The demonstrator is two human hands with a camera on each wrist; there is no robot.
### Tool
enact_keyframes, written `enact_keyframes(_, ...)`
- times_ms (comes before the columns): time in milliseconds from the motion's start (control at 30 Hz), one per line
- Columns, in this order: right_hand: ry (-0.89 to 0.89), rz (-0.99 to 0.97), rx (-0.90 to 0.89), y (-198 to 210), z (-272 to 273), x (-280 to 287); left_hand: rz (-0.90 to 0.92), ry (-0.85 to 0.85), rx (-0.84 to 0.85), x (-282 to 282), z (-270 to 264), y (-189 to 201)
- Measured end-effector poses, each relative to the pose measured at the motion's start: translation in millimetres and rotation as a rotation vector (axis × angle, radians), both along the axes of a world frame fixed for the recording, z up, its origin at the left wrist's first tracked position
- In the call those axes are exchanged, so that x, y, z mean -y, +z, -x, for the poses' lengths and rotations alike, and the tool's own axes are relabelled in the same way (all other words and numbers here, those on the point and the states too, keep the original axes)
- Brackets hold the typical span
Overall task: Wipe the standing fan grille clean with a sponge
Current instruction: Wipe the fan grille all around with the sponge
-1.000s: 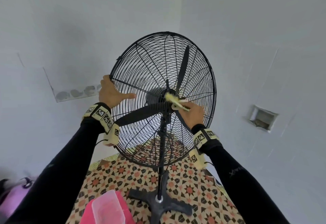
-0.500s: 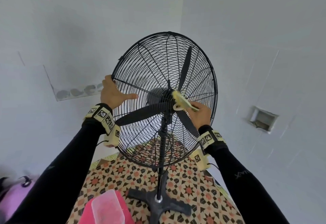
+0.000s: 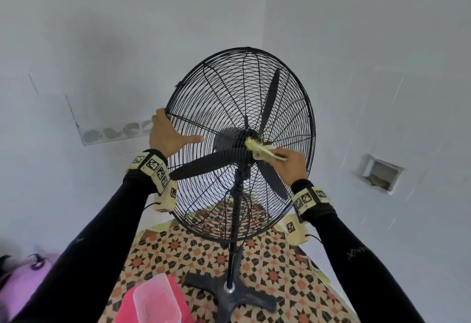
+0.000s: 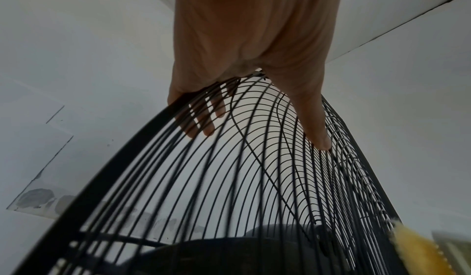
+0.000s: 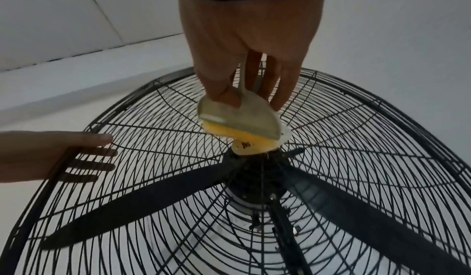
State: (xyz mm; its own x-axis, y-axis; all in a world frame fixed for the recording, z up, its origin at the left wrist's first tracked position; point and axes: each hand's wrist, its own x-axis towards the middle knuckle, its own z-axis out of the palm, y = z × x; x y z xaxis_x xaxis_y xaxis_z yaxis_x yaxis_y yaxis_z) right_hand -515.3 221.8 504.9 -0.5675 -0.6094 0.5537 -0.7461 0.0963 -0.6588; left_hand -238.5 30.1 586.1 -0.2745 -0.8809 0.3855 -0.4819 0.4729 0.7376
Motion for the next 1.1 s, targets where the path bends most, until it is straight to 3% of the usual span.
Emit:
enact_keyframes(133,0.024,0.077,-0.043,28,-21,-2,0.015,-0.023,-0.002,0,-2,-4)
enact_keyframes(267,0.206,0.127,-0.156,78,-83,8,0.04,-0.124,-0.109,-1,-10,-11)
enact_keyframes(567,0.368,0.073,-0.608,189,-202,91,-0.003,-0.228,-0.196,1,-24,-29)
enact_keyframes(733,0.401,-0.232,-0.824,206,-207,113,-0.025,-0.27,-0.235,5,-26,-37)
enact_keyframes(833,0.376,-0.343,-0.853,220,-199,111,-0.016,-0.29,-0.24,8,-26,-40)
enact_keyframes(1100,0.461,-0.324,-0.881,213,-201,105,-0.03,-0.282,-0.23,9,-25,-42)
